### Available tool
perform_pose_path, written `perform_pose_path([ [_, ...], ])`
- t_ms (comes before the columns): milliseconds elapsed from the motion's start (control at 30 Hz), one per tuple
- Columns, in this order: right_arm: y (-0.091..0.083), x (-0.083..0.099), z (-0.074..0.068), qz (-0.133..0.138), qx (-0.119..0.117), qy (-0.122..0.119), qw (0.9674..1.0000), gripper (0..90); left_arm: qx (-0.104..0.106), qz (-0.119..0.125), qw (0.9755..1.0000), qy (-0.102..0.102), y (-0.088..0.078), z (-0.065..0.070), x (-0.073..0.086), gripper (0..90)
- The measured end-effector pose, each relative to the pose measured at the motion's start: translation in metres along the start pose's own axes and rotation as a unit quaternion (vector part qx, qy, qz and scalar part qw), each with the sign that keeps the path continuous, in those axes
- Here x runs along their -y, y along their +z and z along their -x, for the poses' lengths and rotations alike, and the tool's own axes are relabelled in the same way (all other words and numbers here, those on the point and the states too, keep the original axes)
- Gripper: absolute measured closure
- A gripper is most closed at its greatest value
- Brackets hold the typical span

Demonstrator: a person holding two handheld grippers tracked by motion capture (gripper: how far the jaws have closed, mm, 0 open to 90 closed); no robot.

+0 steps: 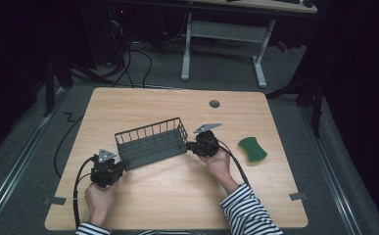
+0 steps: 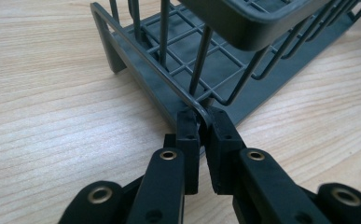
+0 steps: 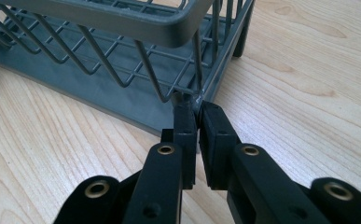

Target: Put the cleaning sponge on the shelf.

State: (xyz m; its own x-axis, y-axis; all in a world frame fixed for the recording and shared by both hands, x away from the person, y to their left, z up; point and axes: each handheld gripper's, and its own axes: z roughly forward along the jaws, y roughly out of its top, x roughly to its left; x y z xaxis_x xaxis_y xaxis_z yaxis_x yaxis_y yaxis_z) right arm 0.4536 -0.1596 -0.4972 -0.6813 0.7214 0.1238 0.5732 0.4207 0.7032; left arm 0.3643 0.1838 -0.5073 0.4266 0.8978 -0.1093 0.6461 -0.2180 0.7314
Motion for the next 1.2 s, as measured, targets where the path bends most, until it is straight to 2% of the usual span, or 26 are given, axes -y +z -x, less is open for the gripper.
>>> perform_pose_path([
  [233, -0.005, 0.002, -0.003, -0.009, 0.011, -0.013, 0.9998, 86.5, 0.011, -0.003, 0.9999, 0.008, -0.002, 0.004, 0.002, 85.1],
  [533, -0.016, 0.013, -0.003, -0.003, 0.01, -0.009, 0.9999, 86.5, 0.025, -0.001, 0.9996, 0.016, -0.004, 0.012, 0.005, 85.2],
  [933, -0.037, 0.03, 0.003, -0.001, 0.019, 0.0, 0.9998, 86.6, 0.053, 0.002, 0.998, 0.034, -0.003, 0.034, 0.007, 85.2],
  [1200, -0.053, 0.044, 0.009, 0.0, 0.042, 0.009, 0.9991, 86.6, 0.068, 0.0, 0.9965, 0.049, 0.005, 0.053, 0.003, 85.1],
])
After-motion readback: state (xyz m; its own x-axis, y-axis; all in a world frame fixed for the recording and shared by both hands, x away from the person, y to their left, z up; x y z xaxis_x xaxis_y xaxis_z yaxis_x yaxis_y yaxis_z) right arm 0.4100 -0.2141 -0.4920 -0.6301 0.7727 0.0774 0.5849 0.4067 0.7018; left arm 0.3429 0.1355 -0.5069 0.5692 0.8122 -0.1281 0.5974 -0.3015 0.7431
